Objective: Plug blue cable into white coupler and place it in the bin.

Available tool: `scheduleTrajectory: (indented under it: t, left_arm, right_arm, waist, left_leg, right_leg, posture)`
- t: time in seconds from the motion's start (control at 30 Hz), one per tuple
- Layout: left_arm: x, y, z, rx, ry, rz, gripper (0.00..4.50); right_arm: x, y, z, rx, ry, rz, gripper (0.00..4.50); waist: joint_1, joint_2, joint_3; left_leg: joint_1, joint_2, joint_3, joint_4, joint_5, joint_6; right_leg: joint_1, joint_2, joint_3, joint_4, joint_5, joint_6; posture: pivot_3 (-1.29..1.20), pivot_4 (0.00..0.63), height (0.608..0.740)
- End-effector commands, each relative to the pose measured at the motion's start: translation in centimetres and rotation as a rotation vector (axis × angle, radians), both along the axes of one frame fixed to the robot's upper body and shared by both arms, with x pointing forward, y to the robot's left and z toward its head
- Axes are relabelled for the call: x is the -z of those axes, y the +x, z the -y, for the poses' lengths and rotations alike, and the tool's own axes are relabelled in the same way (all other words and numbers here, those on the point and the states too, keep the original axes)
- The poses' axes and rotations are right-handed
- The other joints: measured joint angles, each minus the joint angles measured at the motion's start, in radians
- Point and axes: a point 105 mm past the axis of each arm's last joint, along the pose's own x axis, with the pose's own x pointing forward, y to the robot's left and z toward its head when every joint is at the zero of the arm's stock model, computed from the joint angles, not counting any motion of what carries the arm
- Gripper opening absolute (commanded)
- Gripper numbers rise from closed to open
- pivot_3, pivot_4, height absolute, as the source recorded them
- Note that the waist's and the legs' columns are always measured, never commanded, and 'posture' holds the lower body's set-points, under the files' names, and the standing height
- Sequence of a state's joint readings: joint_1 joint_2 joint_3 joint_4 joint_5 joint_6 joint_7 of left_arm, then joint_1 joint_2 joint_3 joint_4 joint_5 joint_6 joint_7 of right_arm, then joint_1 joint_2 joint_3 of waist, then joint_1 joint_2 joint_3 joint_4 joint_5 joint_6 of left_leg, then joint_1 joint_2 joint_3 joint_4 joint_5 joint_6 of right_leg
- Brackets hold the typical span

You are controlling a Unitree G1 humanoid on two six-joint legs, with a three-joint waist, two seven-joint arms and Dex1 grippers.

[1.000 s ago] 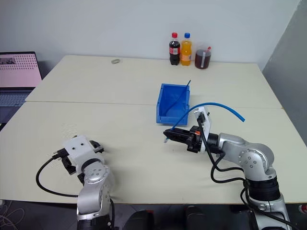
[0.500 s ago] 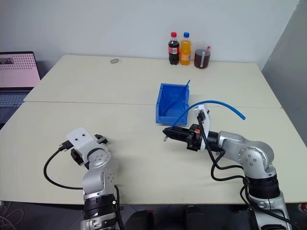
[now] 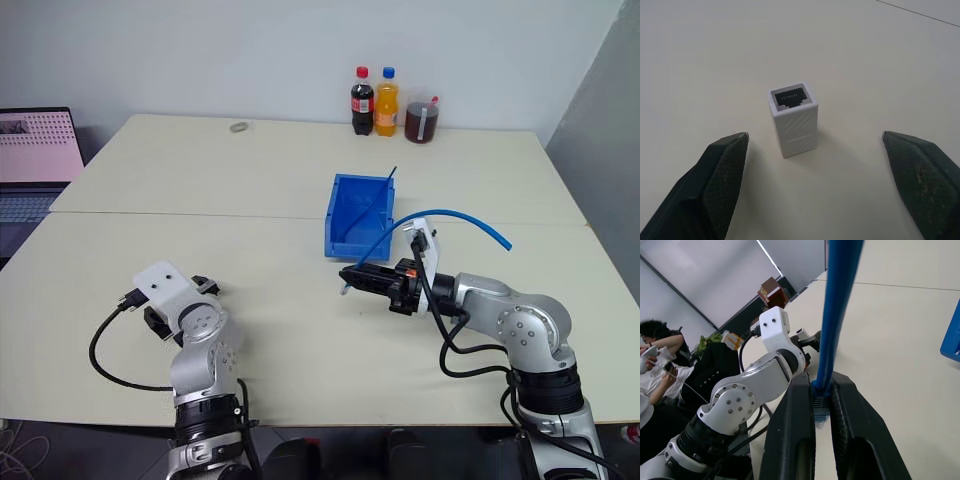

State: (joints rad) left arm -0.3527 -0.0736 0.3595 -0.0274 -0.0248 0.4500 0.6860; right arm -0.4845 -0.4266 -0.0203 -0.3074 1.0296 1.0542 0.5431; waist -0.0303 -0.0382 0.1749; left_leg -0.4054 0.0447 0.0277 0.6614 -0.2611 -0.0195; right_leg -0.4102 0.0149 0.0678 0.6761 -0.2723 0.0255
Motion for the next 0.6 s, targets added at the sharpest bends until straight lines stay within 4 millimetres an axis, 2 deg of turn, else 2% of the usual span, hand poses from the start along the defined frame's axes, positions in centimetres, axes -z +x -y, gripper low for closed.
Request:
scheduleTrajectory:
  t: [0.03, 0.07, 0.17, 0.6]
  left_arm:
    - [-1.0, 0.3, -0.3, -0.003, 0.035, 0.03, 4.5]
    - [-1.0, 0.3, -0.3, -0.002, 0.035, 0.03, 4.5]
    - [-1.2, 0.4, -0.7, 0.0, 0.047, 0.029, 3.99]
    - [-1.4, 0.5, -1.3, 0.006, 0.072, 0.027, 1.2]
  right_arm:
    - [-1.3, 0.0, 0.1, -0.002, 0.018, 0.054, 0.13]
    - [-1.3, 0.0, 0.1, -0.002, 0.019, 0.054, 0.13]
    - [-1.2, 0.0, 0.1, -0.001, 0.02, 0.054, 0.13]
    - [-1.2, -0.1, 0.0, 0.001, 0.023, 0.055, 0.13]
  waist:
    - [0.0, 0.0, 0.0]
    - [0.0, 0.0, 0.0]
    - [0.0, 0.0, 0.0]
    - [0.0, 0.0, 0.0]
  left_leg:
    - [0.0, 0.0, 0.0, 0.0, 0.0, 0.0]
    - [0.0, 0.0, 0.0, 0.0, 0.0, 0.0]
    - [0.0, 0.0, 0.0, 0.0, 0.0, 0.0]
    - [0.0, 0.0, 0.0, 0.0, 0.0, 0.0]
  right_leg:
    - [0.0, 0.0, 0.0, 0.0, 0.0, 0.0]
    - [0.0, 0.0, 0.0, 0.0, 0.0, 0.0]
    - [0.0, 0.0, 0.0, 0.0, 0.0, 0.0]
    - [0.0, 0.0, 0.0, 0.0, 0.0, 0.0]
  posture:
    - [0.0, 0.15, 0.74]
    - [0.0, 0.15, 0.74]
    - [0.0, 0.15, 0.74]
    - [0.0, 0.15, 0.74]
